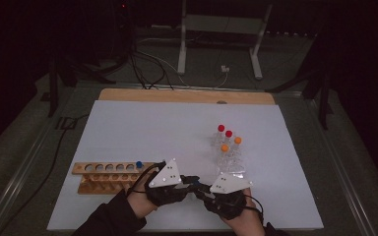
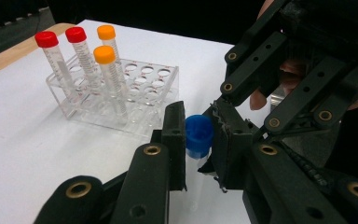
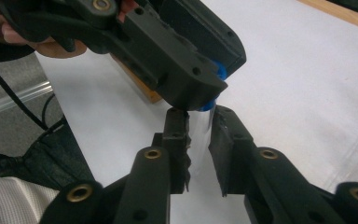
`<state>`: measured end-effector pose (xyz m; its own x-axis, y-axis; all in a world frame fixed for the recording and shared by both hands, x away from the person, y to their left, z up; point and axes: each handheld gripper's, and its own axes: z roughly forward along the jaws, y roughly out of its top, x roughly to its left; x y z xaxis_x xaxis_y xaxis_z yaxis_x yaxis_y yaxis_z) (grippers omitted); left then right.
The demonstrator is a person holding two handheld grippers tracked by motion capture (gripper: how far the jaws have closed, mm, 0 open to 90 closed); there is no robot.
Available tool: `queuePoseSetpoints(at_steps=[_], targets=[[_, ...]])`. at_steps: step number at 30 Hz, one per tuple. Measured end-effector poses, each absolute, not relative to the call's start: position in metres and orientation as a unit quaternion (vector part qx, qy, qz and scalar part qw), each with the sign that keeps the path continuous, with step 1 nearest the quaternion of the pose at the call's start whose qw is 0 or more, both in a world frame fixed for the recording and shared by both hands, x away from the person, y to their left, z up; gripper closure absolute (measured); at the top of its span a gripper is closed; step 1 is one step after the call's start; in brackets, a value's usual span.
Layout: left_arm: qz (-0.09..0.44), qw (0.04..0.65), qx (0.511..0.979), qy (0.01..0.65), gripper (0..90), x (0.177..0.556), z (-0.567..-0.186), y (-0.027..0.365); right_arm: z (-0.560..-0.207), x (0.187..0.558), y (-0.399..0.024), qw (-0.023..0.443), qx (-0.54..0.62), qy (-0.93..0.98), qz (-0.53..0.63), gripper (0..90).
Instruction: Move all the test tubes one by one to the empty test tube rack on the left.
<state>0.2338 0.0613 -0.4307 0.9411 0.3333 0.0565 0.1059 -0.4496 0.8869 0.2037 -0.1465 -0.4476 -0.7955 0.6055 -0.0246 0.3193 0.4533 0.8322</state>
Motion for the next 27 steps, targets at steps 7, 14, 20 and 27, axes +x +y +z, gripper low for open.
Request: queuePoseSetpoints(at_steps=[7,14,20,27], targets=[[0.119,0.512,0.840,0.137,77.6,0.237,-0.425,0.068,-0.446,0.205,-0.150,0.170,0.287,0.827,0.452,48.8],[0.137,0.519,0.831,0.144,77.6,0.238,-0.415,0.079,-0.442,0.207,-0.157,0.187,0.305,0.810,0.465,25.1],[0.154,0.529,0.820,0.155,77.6,0.240,-0.403,0.093,-0.438,0.208,-0.162,0.195,0.318,0.793,0.481,8.8],[0.183,0.537,0.806,0.170,77.5,0.240,-0.391,0.109,-0.436,0.210,-0.168,0.183,0.328,0.787,0.490,0.0]])
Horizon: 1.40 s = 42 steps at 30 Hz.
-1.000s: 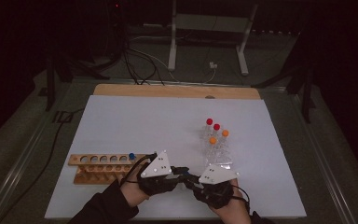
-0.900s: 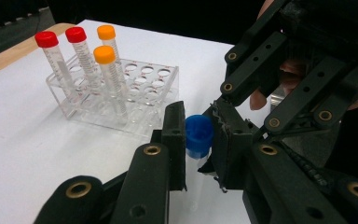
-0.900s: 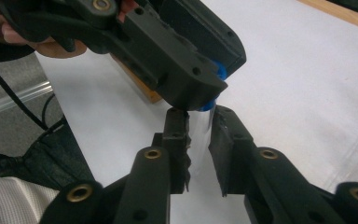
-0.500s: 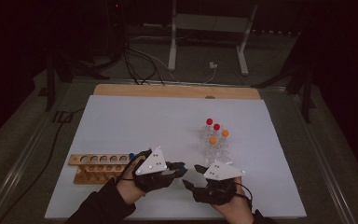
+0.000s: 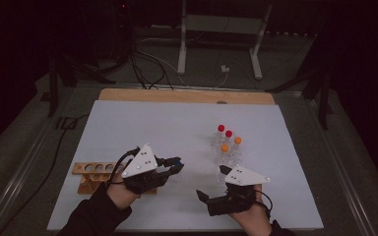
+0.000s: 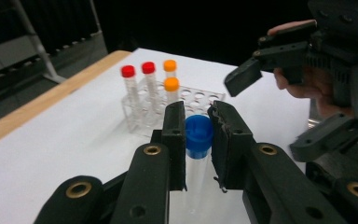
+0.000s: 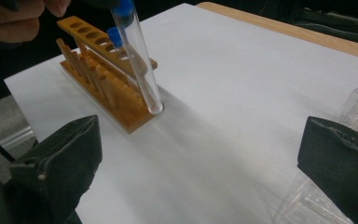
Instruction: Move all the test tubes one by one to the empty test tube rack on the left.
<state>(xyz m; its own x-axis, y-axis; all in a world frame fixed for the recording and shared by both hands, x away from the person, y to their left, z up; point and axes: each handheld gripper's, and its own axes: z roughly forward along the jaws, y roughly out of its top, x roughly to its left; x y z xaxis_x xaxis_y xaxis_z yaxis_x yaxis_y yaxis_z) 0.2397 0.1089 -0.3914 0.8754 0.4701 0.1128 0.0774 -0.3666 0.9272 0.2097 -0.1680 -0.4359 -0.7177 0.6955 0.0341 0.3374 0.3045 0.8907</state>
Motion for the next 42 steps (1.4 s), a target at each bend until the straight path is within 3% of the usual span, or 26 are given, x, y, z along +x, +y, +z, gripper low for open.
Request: queuePoseSetpoints(at_steps=[18,34,42], targets=[[0.239,0.534,0.784,0.208,77.5,0.245,-0.373,0.147,-0.435,0.210,-0.171,0.167,0.320,0.786,0.502,0.0],[0.277,0.513,0.763,0.279,77.5,0.268,-0.386,0.176,-0.435,0.210,-0.173,0.163,0.320,0.785,0.505,0.0],[0.293,0.505,0.758,0.290,77.5,0.260,-0.381,0.192,-0.435,0.210,-0.174,0.164,0.321,0.784,0.506,0.0]])
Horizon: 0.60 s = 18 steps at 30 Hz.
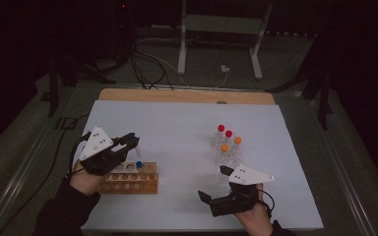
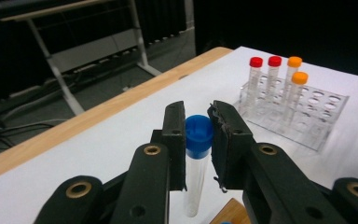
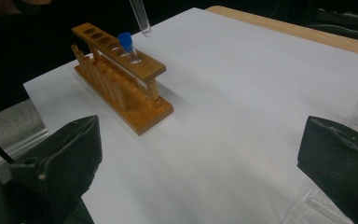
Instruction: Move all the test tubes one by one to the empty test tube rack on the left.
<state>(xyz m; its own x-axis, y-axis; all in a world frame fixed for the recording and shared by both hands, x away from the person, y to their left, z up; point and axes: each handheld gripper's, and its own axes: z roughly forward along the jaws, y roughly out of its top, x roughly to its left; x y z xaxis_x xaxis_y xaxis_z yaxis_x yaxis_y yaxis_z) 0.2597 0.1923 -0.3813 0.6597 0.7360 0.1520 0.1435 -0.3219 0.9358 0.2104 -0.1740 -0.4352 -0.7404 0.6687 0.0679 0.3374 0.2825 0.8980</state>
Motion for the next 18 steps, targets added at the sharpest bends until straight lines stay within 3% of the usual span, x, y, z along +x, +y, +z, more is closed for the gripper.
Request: queuePoseSetpoints(at_steps=[18], targets=[[0.296,0.498,0.759,0.296,77.6,0.234,-0.389,0.210,-0.434,0.210,-0.176,0.163,0.323,0.781,0.510,0.0]])
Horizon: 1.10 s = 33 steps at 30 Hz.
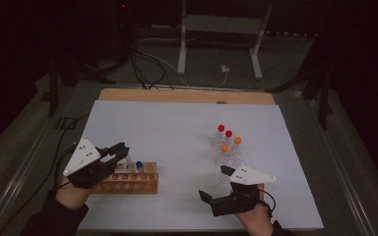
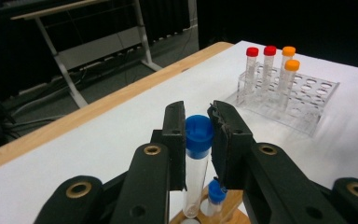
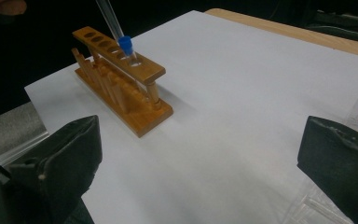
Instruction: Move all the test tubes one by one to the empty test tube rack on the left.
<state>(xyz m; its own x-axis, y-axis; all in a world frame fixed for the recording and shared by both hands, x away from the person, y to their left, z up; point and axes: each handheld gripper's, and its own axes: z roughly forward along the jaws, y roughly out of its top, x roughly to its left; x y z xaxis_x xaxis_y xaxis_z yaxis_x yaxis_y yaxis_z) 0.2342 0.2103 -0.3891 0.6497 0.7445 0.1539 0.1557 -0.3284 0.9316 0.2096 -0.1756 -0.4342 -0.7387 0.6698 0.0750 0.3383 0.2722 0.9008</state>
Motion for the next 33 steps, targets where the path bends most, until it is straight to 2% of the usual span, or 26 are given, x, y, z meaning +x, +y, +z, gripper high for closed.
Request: queuePoseSetpoints(at_steps=[33], targets=[[0.235,0.453,0.796,0.324,77.4,0.251,-0.441,0.214,-0.435,0.210,-0.179,0.159,0.327,0.780,0.510,0.0]])
